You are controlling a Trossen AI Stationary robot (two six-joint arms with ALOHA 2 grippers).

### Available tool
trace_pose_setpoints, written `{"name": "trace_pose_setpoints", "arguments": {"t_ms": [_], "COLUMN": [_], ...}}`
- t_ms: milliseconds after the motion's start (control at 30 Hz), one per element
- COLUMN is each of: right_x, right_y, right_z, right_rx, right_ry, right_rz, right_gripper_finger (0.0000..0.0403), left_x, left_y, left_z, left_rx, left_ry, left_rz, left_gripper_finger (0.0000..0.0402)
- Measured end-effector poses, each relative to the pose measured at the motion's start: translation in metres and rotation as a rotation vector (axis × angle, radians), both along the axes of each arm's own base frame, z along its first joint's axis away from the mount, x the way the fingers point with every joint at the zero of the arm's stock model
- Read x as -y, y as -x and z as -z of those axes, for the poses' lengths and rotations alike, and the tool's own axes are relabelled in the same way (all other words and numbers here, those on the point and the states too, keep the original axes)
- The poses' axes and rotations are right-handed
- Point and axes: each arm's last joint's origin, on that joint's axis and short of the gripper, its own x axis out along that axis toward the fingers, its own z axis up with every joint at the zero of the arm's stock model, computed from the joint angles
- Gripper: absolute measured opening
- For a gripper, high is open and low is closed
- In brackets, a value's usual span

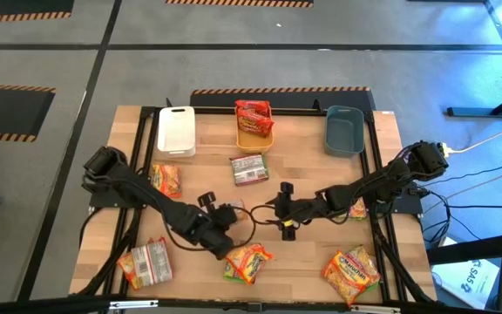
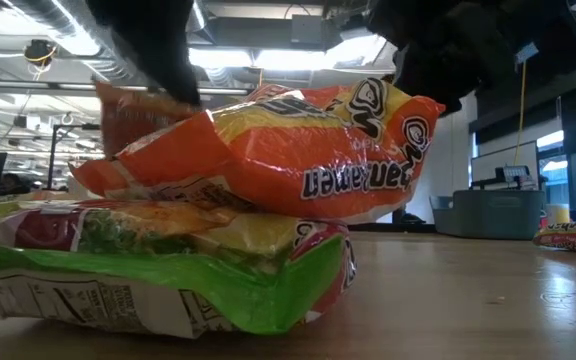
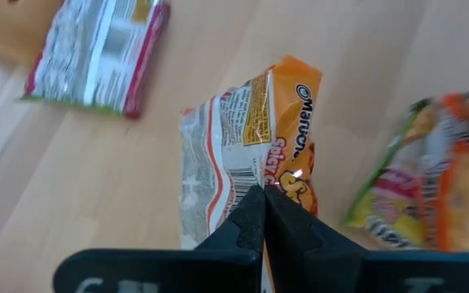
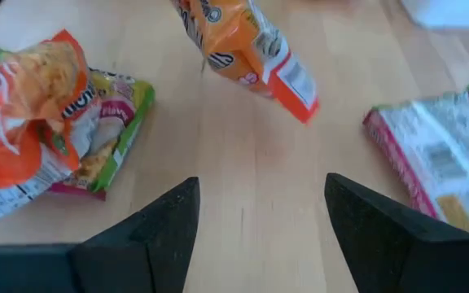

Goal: Sort Maruchan noodles
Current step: Put the orange noodle pack into the yellow bin

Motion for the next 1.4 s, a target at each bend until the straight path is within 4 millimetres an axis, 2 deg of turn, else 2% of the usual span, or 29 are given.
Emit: {"name": "trace_pose_setpoints", "arguments": {"t_ms": [133,300,500,667,867,1167,1400], "right_x": [-0.001,-0.003,-0.002,-0.003,0.000,-0.001,-0.005], "right_y": [-0.004,-0.011,-0.024,-0.033,-0.042,-0.042,-0.044], "right_z": [-0.006,-0.014,0.001,0.010,0.005,0.004,0.007], "right_rx": [0.070,0.187,0.228,0.286,0.311,0.321,0.345], "right_ry": [0.025,0.061,0.080,0.117,0.166,0.237,0.206], "right_rz": [-0.037,-0.043,-0.146,-0.158,-0.160,-0.164,-0.297], "right_gripper_finger": [0.0260,0.0301,0.0341,0.0344,0.0344,0.0344,0.0342], "left_x": [-0.002,-0.003,-0.004,-0.003,-0.002,-0.001,0.001], "left_y": [0.004,0.004,-0.001,-0.003,-0.008,-0.008,-0.012], "left_z": [-0.016,-0.025,-0.028,-0.030,-0.032,-0.032,-0.035], "left_rx": [0.054,0.093,0.127,0.140,0.170,0.150,0.192], "left_ry": [0.013,0.012,0.012,0.011,0.026,0.064,0.043], "left_rz": [0.028,0.060,0.100,0.119,0.168,0.202,0.240], "left_gripper_finger": [0.0000,0.0000,0.0000,0.0000,0.0000,0.0000,0.0000]}}
